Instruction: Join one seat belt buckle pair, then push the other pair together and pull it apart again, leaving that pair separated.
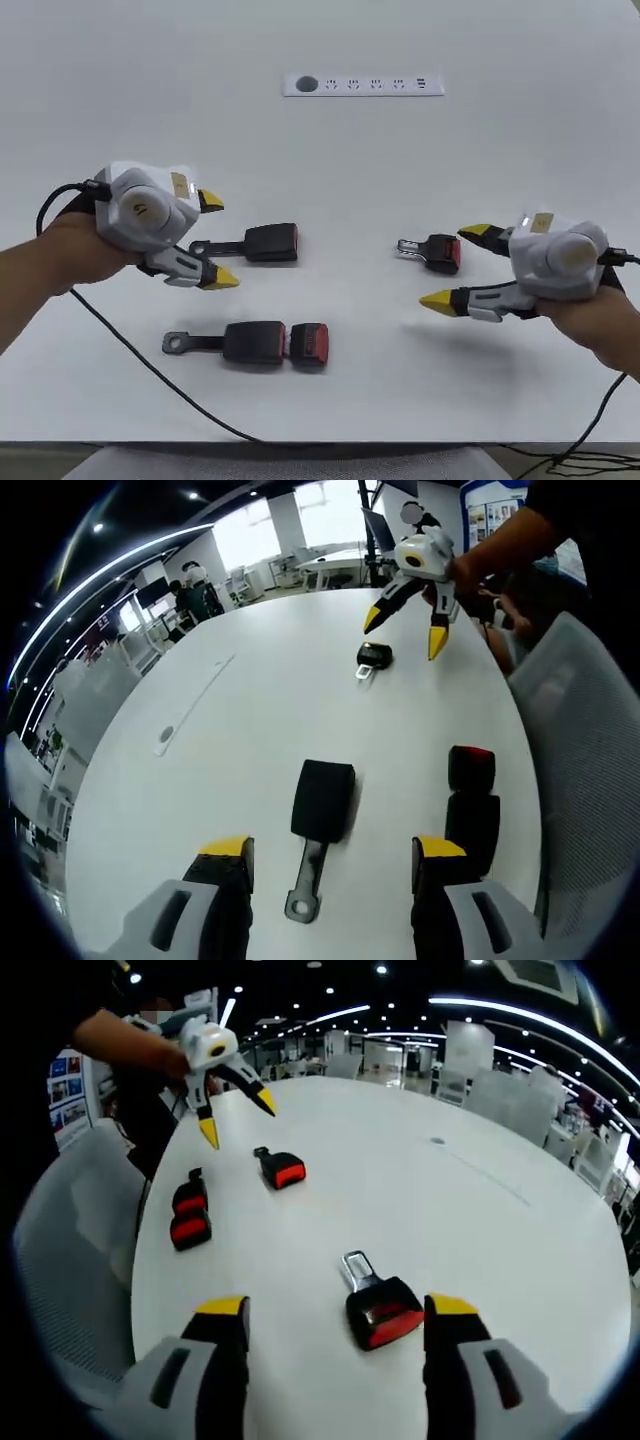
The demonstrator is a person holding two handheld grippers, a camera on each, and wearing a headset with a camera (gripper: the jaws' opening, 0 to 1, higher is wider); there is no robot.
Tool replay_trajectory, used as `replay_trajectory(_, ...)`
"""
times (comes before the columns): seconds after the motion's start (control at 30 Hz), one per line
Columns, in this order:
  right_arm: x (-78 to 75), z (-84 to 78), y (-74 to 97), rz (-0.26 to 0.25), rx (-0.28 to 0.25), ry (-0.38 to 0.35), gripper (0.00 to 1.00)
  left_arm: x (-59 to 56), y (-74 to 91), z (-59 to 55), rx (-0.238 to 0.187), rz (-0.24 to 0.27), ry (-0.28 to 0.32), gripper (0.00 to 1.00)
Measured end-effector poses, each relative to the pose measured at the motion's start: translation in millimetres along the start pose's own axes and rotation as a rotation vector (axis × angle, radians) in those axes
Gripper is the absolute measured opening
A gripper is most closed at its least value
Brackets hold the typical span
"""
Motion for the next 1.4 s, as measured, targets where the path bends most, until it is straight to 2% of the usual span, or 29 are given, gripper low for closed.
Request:
replay_trajectory(0.17, -11.1, -11.1, -12.4, 0.027, 0.044, 0.006, 0.72, 7.0, -23.4, -0.7, 0.022, -0.031, 0.003, 0.64)
replay_trajectory(0.23, -14.5, -13.4, -16.0, 0.036, 0.059, 0.011, 0.72, 10.5, -35.1, -6.1, 0.057, -0.036, 0.011, 0.61)
replay_trajectory(0.27, -15.3, -14.4, -17.5, 0.045, 0.065, 0.013, 0.71, 9.6, -40.6, -7.8, 0.073, -0.049, -0.004, 0.6)
replay_trajectory(0.33, -15.5, -18.1, -19.3, 0.071, 0.091, 0.024, 0.67, 8.0, -48.9, -8.2, 0.085, -0.065, -0.026, 0.6)
replay_trajectory(0.4, -15.8, -22.1, -21.2, 0.097, 0.115, 0.047, 0.59, 8.9, -53.9, -7.7, 0.083, -0.071, -0.018, 0.59)
replay_trajectory(0.43, -18.2, -19.7, -22.9, 0.082, 0.091, 0.068, 0.58, 9.5, -57.0, -7.8, 0.079, -0.077, -0.007, 0.58)
replay_trajectory(0.47, -17.3, -21.7, -22.4, 0.093, 0.108, 0.058, 0.59, 9.3, -58.6, -8.5, 0.085, -0.08, -0.007, 0.57)
replay_trajectory(0.53, -19.7, -18.0, -23.9, 0.109, 0.084, 0.055, 0.57, 7.1, -60.6, -11.4, 0.113, -0.096, -0.067, 0.53)
replay_trajectory(0.57, -19.4, -18.4, -23.7, 0.11, 0.087, 0.059, 0.55, 6.0, -60.7, -12.0, 0.116, -0.108, -0.062, 0.5)
replay_trajectory(0.6, -23.3, -17.6, -23.8, 0.106, 0.088, 0.121, 0.52, 5.4, -61.4, -9.5, 0.093, -0.113, -0.052, 0.47)
replay_trajectory(0.63, -19.6, -16.1, -25.3, 0.123, 0.07, 0.076, 0.5, 7.0, -61.0, -9.7, 0.097, -0.1, -0.049, 0.46)
replay_trajectory(0.67, -21.5, -16.6, -25.1, 0.117, 0.074, 0.087, 0.48, 8.0, -61.1, -9.2, 0.092, -0.092, -0.052, 0.46)
replay_trajectory(0.7, -24.9, -18.2, -23.6, 0.103, 0.082, 0.105, 0.38, 7.7, -60.7, -10.1, 0.096, -0.098, -0.049, 0.43)
replay_trajectory(0.73, -25.2, -17.7, -23.7, 0.113, 0.067, 0.113, 0.37, 8.0, -60.0, -10.7, 0.099, -0.095, -0.051, 0.4)
replay_trajectory(0.77, -25.7, -17.5, -22.1, 0.109, 0.053, 0.099, 0.37, 7.9, -58.5, -9.6, 0.093, -0.094, -0.077, 0.37)
replay_trajectory(0.8, -25.5, -17.2, -21.7, 0.109, 0.043, 0.104, 0.37, 8.8, -58.2, -9.5, 0.098, -0.093, -0.083, 0.33)
replay_trajectory(0.83, -25.7, -17.2, -20.9, 0.111, 0.034, 0.105, 0.37, 7.9, -56.4, -14.1, 0.131, -0.094, -0.074, 0.32)
replay_trajectory(0.87, -26.3, -16.9, -20.5, 0.113, 0.027, 0.105, 0.36, 7.7, -59.2, -11.8, 0.113, -0.101, -0.084, 0.32)
replay_trajectory(1.1, -28.5, -15.9, -20.4, 0.138, -0.003, 0.117, 0.36, 5.5, -62.5, -12.8, 0.117, -0.117, -0.098, 0.32)
replay_trajectory(1.2, -28.5, -15.4, -21.4, 0.142, -0.009, 0.121, 0.36, 7.0, -63.2, -13.2, 0.114, -0.126, -0.085, 0.32)
replay_trajectory(1.27, -28.7, -15.2, -22.5, 0.144, -0.012, 0.12, 0.36, 8.7, -64.2, -14.4, 0.11, -0.137, -0.043, 0.32)
replay_trajectory(1.4, -28.9, -13.9, -25.8, 0.146, -0.024, 0.118, 0.36, 10.6, -64.8, -13.8, 0.106, -0.158, -0.04, 0.32)
Point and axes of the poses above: the centre of the closed fingertips' face, and the gripper's own axes: y roughly backward along the fingers, x roughly to its left, z roughly out of its top, the point moved 5 cm from there along y, roughly backward along the fingers, and after that the axes turned 9 degrees about y, right-handed, at the moved point
